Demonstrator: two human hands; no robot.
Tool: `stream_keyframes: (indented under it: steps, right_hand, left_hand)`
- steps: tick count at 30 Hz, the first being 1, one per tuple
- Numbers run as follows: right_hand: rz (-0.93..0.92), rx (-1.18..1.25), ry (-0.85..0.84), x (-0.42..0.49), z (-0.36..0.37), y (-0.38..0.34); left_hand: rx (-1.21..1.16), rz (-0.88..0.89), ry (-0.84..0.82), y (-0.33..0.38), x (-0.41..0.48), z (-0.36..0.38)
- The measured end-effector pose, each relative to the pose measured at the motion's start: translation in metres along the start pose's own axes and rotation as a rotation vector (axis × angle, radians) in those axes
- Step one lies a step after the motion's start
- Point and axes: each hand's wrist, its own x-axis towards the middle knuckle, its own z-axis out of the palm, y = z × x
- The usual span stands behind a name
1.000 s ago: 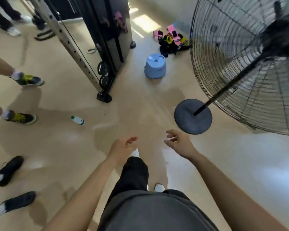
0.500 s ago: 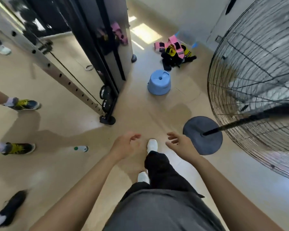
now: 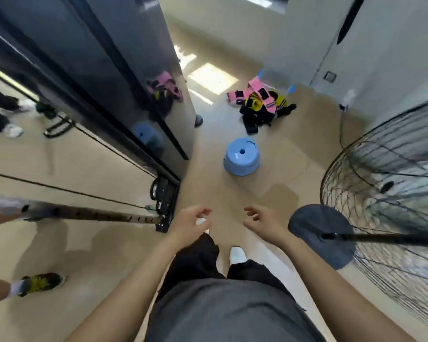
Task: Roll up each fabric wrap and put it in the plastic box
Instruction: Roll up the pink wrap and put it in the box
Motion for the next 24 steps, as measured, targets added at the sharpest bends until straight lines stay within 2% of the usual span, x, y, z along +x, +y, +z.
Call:
stream_keyframes:
  steps: [8, 12, 19, 24]
  right_hand:
    - [0.082, 0.008, 0.062, 0.134, -0.065, -0.054]
    - [0.146, 0.016, 0.113, 0.19, -0.102, -0.084]
    - [0.309, 0.138, 0.206, 0.261, -0.18, -0.106]
    - [0.283, 0.139, 0.27, 0.32, -0.246, -0.101]
  left_hand:
    - [0.004, 0.065, -0.109, 0.019, 0.166, -0.069]
    - [0.11, 0.12, -0.194, 0.036, 0.256, -0.109]
    - [0.27, 0.269, -0.316, 0.111, 0.394, -0.162]
    - [0.412, 0.344, -0.417, 0.174, 0.479, -0.156]
